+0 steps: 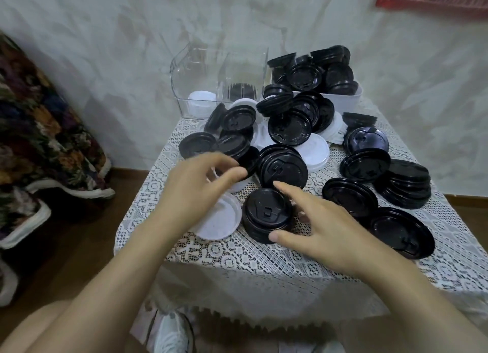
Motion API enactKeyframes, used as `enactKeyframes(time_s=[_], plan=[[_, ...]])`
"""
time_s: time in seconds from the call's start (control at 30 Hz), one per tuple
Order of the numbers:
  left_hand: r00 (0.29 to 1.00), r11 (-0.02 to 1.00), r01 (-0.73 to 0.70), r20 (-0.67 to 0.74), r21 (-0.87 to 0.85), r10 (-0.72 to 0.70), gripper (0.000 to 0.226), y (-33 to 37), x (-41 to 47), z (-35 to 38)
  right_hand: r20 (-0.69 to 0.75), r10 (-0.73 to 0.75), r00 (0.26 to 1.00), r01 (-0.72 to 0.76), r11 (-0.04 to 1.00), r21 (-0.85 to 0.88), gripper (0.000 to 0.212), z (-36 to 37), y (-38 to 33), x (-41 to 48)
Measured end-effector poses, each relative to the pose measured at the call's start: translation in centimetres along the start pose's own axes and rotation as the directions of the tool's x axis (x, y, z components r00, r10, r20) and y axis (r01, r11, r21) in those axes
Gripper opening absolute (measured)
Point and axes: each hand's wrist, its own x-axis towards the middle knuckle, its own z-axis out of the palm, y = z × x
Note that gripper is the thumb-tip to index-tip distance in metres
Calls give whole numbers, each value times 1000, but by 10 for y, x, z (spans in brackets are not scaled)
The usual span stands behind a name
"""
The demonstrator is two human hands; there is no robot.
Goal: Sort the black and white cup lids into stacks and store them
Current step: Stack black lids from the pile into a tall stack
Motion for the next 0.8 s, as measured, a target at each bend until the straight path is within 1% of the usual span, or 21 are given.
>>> enactKeyframes(time_s=[0.03, 0.1, 0.2, 0.27, 0.33, 0.53, 0.67, 0.8], plan=[[998, 999, 25, -67, 35, -22, 43, -4, 9, -2, -2, 6, 1000, -6, 1000, 8, 91, 0, 0, 0], [989, 993, 84, -132, 87, -72, 50, -12, 28, 1, -2, 17, 1000, -17, 1000, -1, 92, 1, -2, 1], [985, 975, 148, -116, 169, -129, 62, -21, 48, 12, -12, 27, 1000, -28, 999, -19, 90, 2, -3, 3], [983, 962, 174, -102, 209, -155, 62, -25, 55, 20, -19, 27, 999, -28, 999, -24, 89, 2, -2, 4], [981, 960, 187, -99, 209, -170, 62, -27, 59, 23, -25, 24, 999, -25, 999, -25, 88, 3, -1, 4], [984, 963, 143, -133, 226, -115, 60, -32, 57, 23, -24, 13, 1000, -13, 1000, -10, 86, 2, 2, 4], [981, 972, 116, -177, 205, -80, 58, -25, 51, 18, -21, 12, 1000, -12, 1000, -1, 84, 2, 2, 4], [983, 985, 71, -181, 159, -42, 66, -16, 42, 15, -22, 13, 1000, -13, 1000, 16, 86, 1, 3, 4]])
